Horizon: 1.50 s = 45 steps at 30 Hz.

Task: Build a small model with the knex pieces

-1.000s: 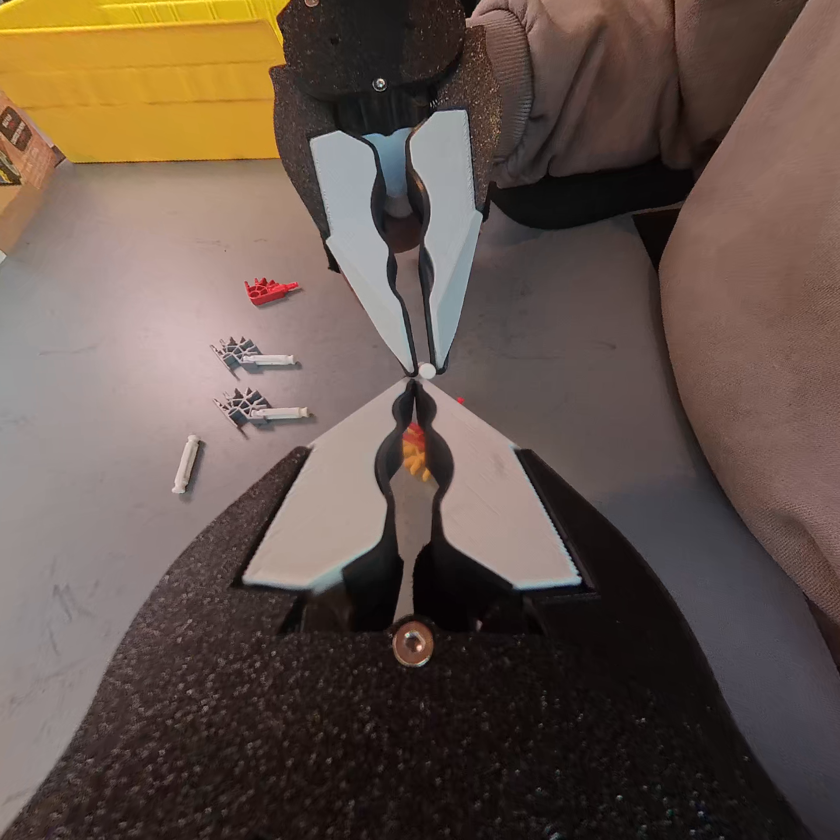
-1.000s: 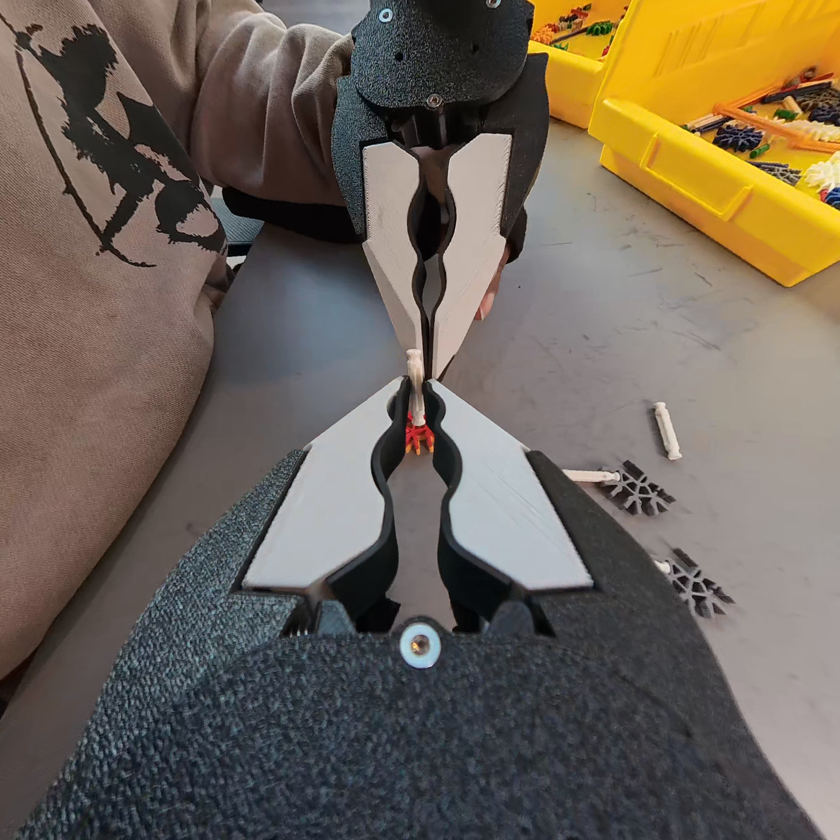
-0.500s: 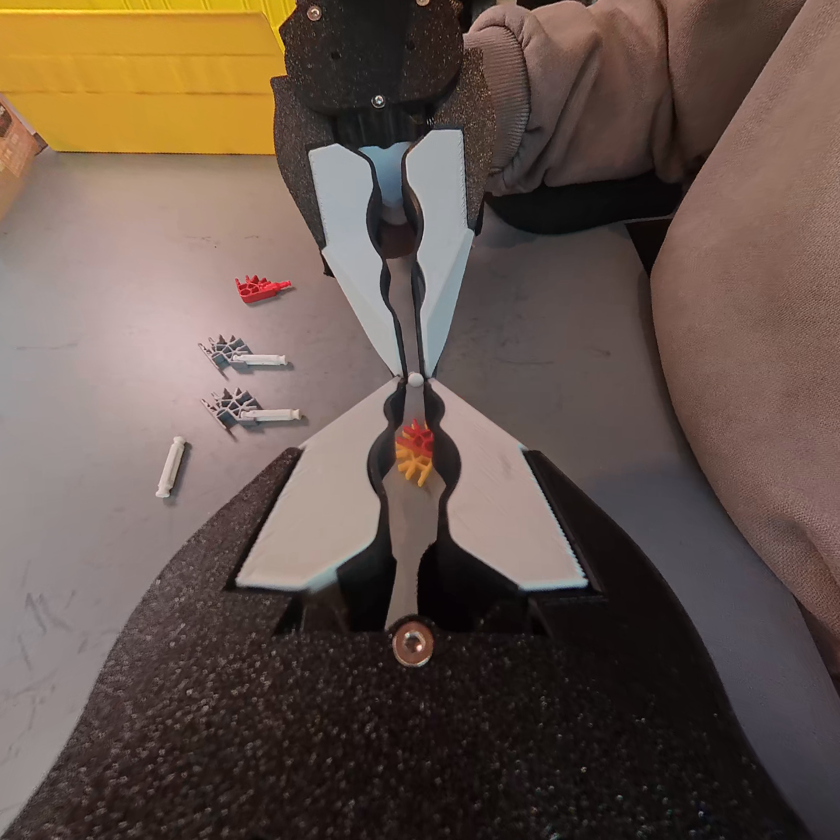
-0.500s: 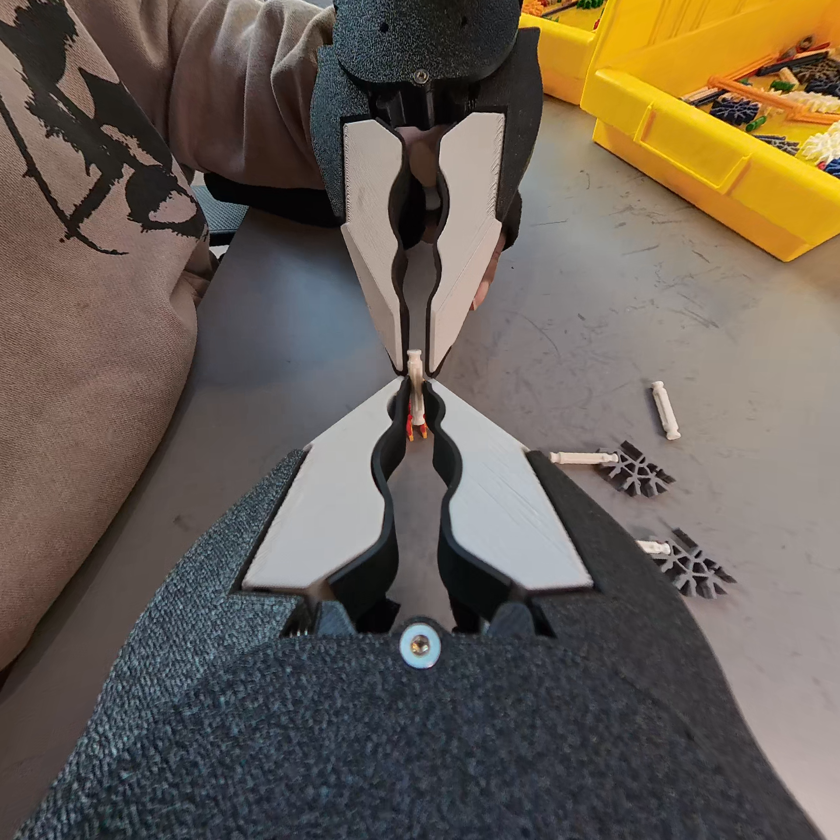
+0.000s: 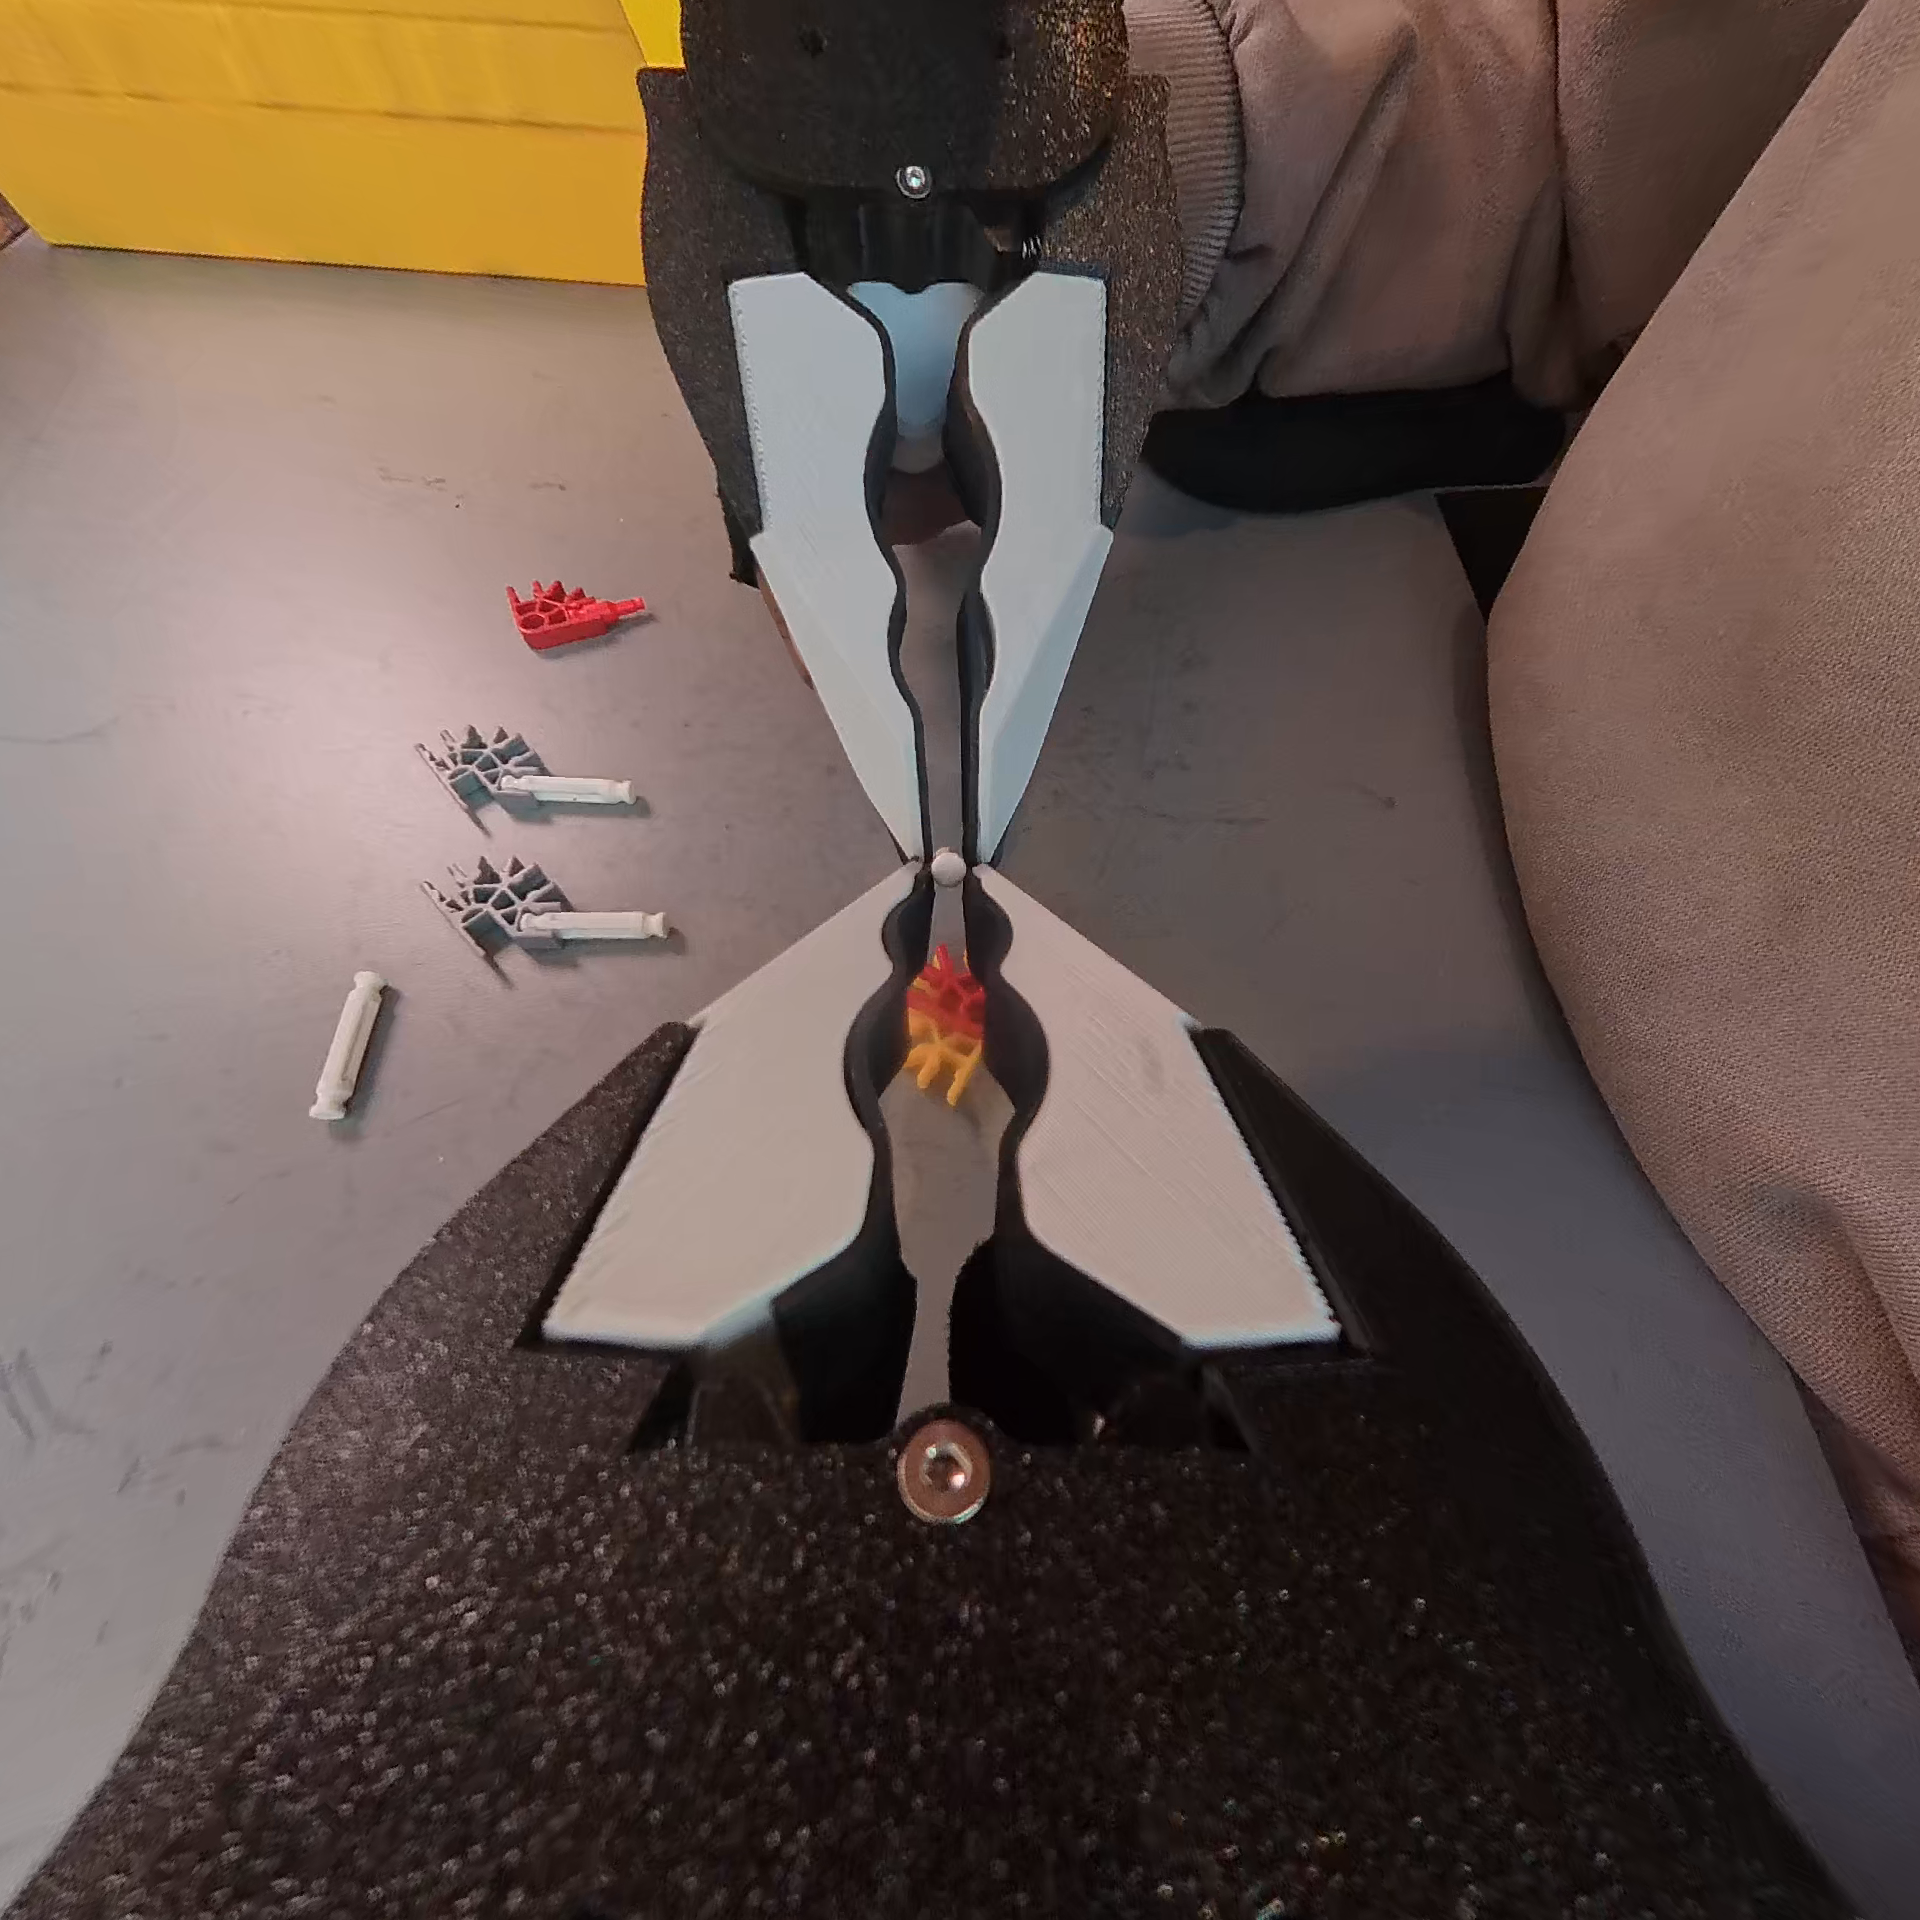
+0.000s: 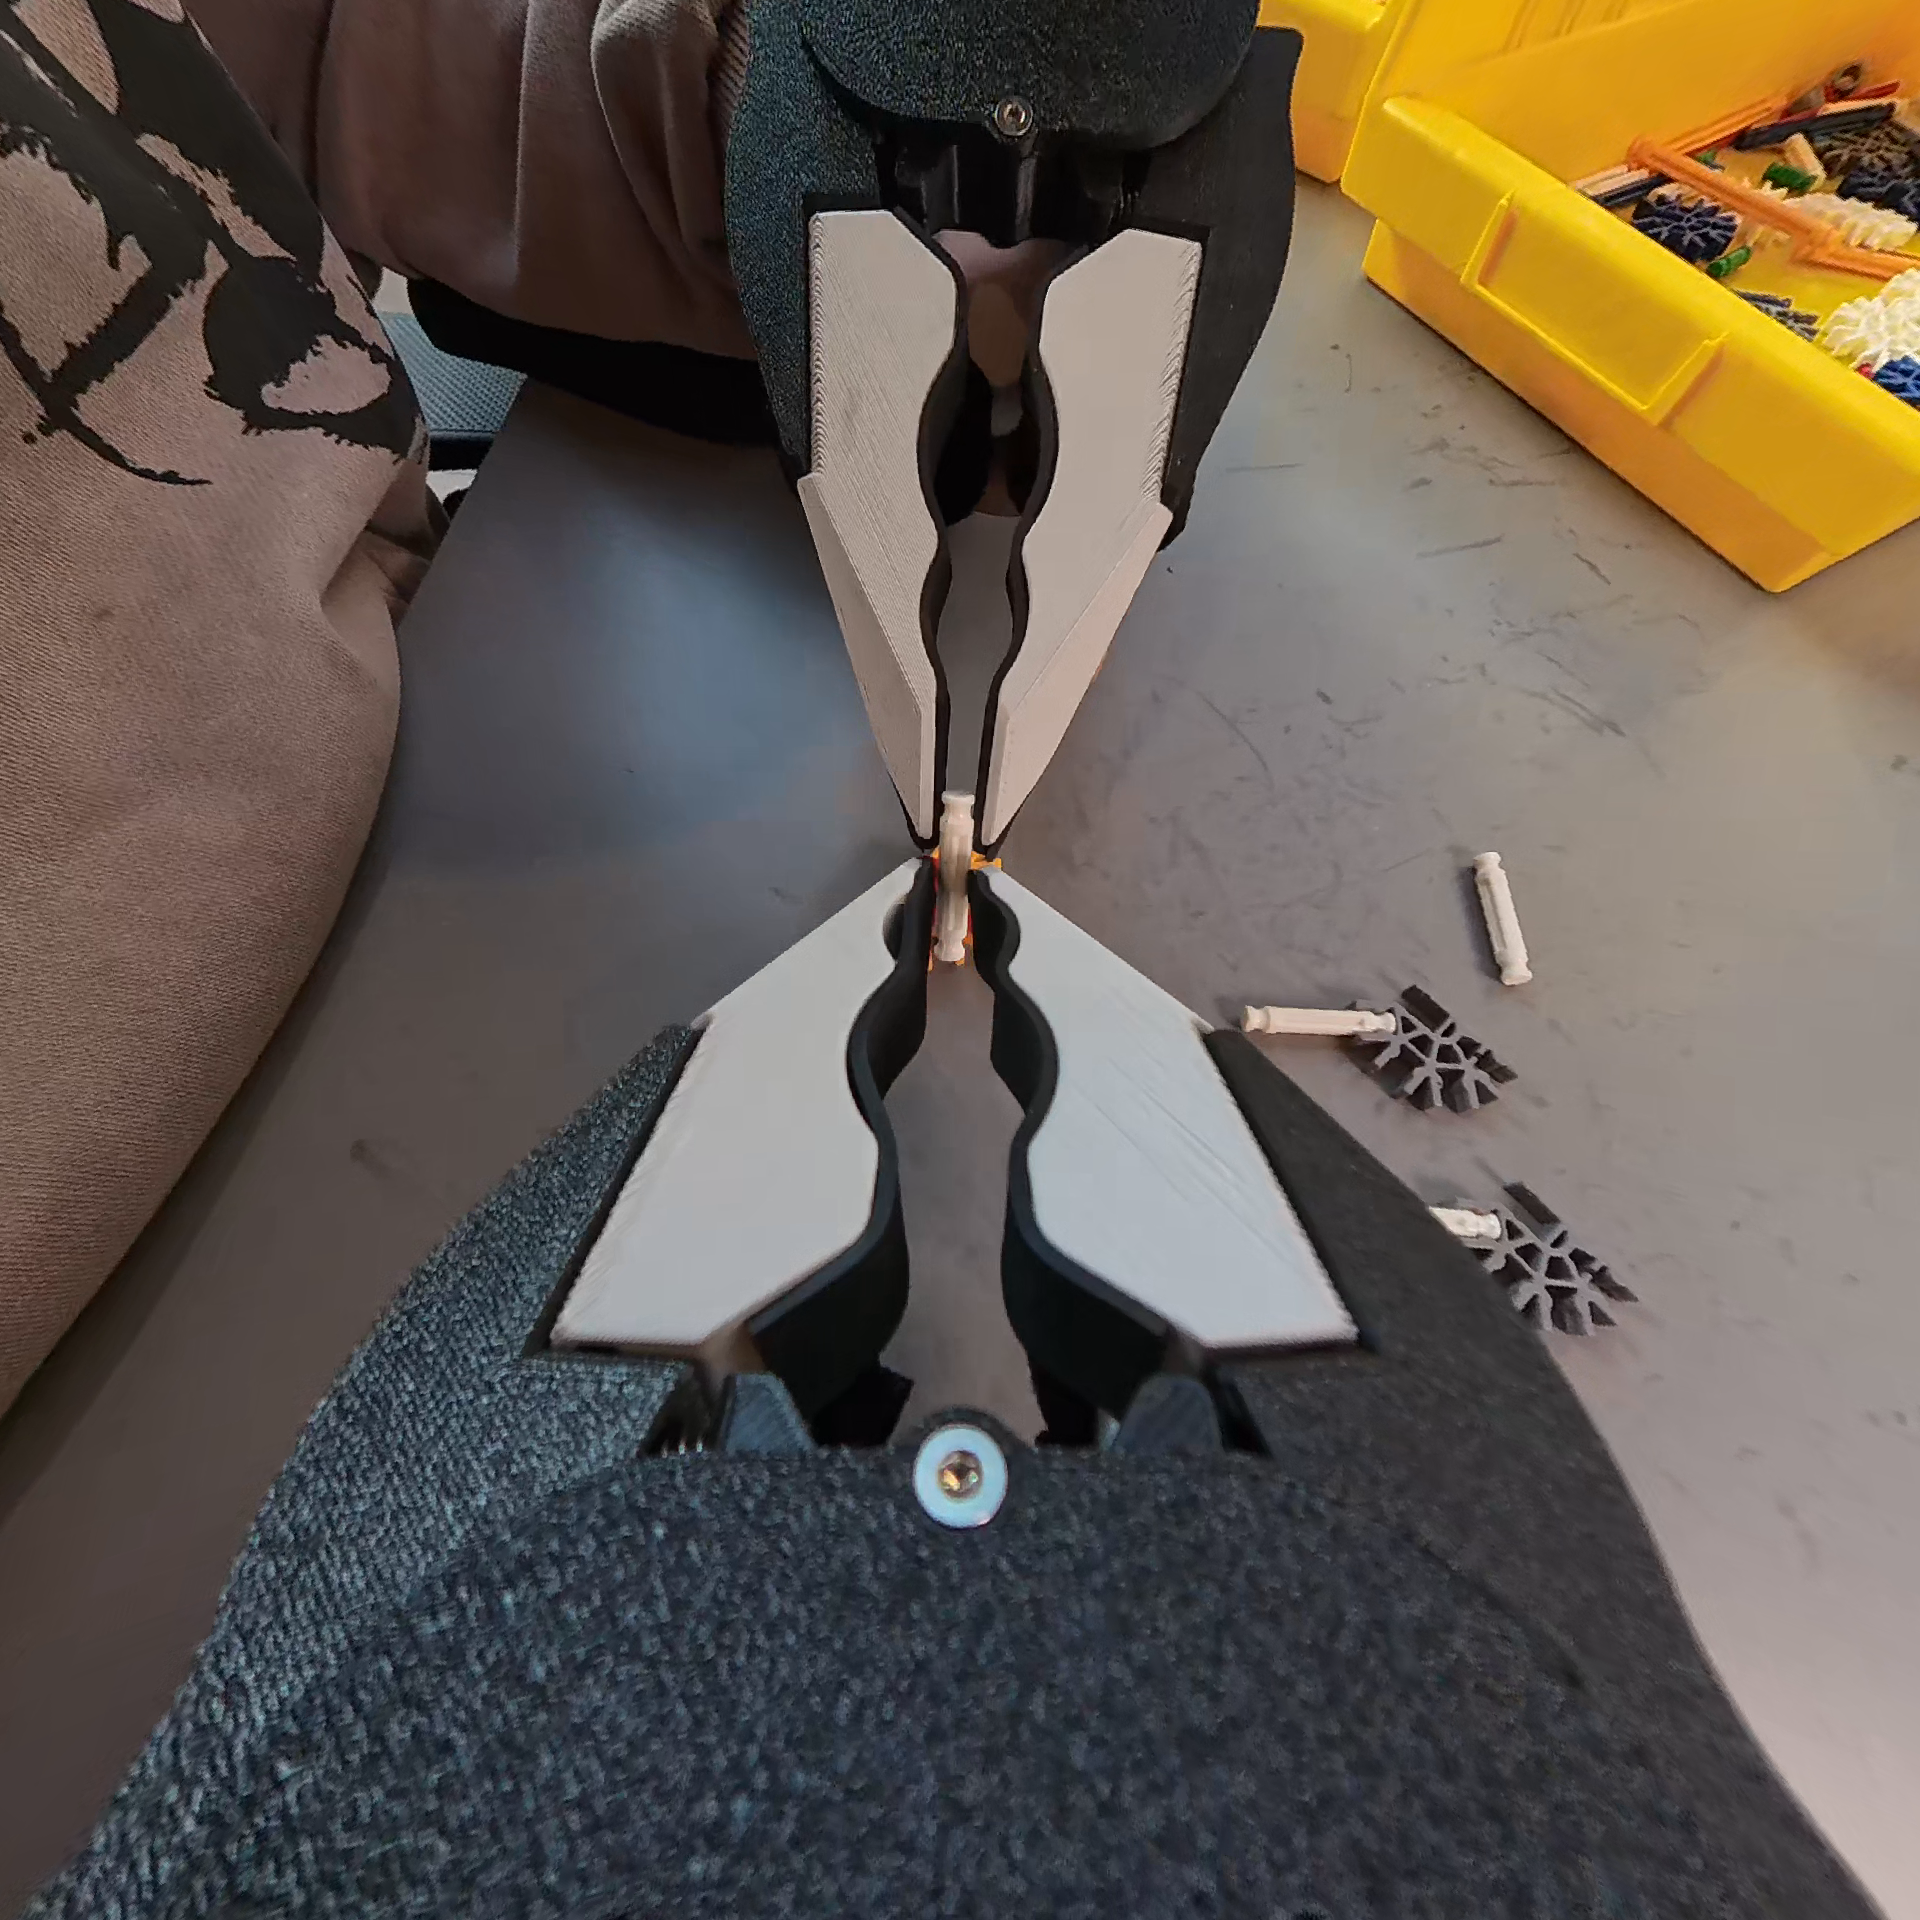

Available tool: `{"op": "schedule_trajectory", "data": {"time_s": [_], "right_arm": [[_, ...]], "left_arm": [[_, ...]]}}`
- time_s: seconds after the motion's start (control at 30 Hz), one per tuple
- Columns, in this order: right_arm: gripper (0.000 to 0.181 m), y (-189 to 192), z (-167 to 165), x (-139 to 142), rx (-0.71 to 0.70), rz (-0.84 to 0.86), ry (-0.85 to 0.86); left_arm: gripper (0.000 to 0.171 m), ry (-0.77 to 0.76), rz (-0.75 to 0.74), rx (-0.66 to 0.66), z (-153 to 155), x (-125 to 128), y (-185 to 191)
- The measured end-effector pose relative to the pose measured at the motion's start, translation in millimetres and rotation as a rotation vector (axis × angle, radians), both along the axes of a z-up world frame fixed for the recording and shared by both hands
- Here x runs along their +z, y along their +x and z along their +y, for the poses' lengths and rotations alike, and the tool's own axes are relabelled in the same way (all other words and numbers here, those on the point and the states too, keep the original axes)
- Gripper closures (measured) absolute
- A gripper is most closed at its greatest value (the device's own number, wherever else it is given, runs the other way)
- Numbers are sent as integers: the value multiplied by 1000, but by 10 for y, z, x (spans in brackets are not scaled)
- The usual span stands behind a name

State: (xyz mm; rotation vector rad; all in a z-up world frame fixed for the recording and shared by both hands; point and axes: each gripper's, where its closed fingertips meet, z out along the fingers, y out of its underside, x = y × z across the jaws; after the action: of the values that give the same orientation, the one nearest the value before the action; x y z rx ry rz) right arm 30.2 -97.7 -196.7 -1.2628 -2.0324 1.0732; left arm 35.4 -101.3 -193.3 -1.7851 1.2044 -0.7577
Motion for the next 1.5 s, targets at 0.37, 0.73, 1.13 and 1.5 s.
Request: {"op": "schedule_trajectory", "data": {"time_s": [0.37, 0.73, 1.13, 1.5], "right_arm": [[178, 18, 93, -79, -27, -29, 40], [178, 95, 289, -125, -79, -43, 52], [178, 102, 212, -102, -43, -23, 32], [178, 85, -4, 282, 34, 130, -188]], "left_arm": [[158, -13, 23, 29, 45, -74, -41], [136, -60, 132, -18, -44, -306, -32], [144, 40, 150, -26, -20, -257, -15], [144, 183, -47, -24, -18, 203, 36]]}}
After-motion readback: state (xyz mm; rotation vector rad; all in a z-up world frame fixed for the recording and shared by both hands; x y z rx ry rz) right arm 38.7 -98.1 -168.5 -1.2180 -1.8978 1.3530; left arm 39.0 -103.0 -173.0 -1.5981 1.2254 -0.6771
